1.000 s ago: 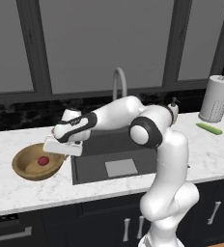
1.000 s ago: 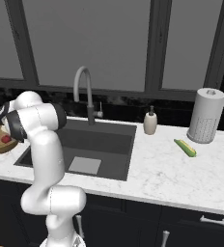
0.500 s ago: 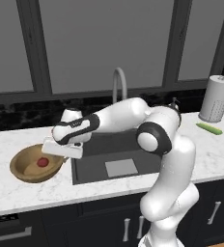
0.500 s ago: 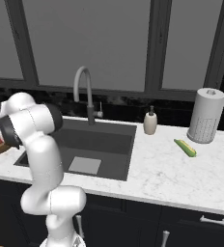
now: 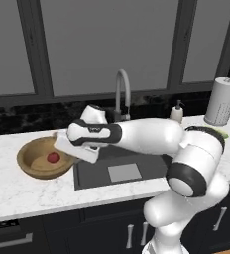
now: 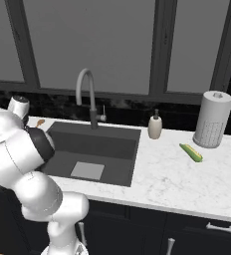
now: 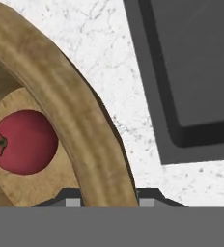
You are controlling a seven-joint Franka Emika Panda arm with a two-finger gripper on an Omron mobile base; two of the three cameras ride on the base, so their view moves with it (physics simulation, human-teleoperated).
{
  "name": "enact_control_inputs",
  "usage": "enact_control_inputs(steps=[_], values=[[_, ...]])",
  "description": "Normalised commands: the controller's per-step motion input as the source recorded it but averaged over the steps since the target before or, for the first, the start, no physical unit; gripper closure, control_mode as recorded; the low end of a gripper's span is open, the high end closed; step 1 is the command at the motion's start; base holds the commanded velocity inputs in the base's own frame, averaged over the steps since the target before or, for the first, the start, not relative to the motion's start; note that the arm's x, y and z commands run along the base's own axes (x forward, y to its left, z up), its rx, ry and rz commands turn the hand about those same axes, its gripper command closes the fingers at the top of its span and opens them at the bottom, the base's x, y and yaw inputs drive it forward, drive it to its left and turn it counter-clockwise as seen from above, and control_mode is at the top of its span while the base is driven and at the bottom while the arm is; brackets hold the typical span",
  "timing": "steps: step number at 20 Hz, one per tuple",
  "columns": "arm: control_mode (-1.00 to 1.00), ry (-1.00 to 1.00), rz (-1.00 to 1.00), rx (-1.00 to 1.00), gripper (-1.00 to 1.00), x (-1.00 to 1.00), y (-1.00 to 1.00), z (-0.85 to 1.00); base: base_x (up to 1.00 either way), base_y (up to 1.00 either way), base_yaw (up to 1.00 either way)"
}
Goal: Pick the tomato from the sink and place it in the bowl. Then pick the bowl and place it in the microwave. Then close the microwave door and press the start button.
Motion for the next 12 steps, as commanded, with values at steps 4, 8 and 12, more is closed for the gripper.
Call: enact_control_inputs(steps=[4, 8, 12], values=[[-1.00, -0.01, -0.17, 0.03, 1.00, -0.62, -0.35, 0.76, 0.00, 0.00, 0.00], [-1.00, 0.00, -0.18, 0.00, 1.00, -0.68, -0.42, 0.61, 0.00, 0.00, 0.00], [-1.00, 0.00, -0.16, 0.00, 1.00, -0.78, -0.46, 0.57, 0.00, 0.00, 0.00]])
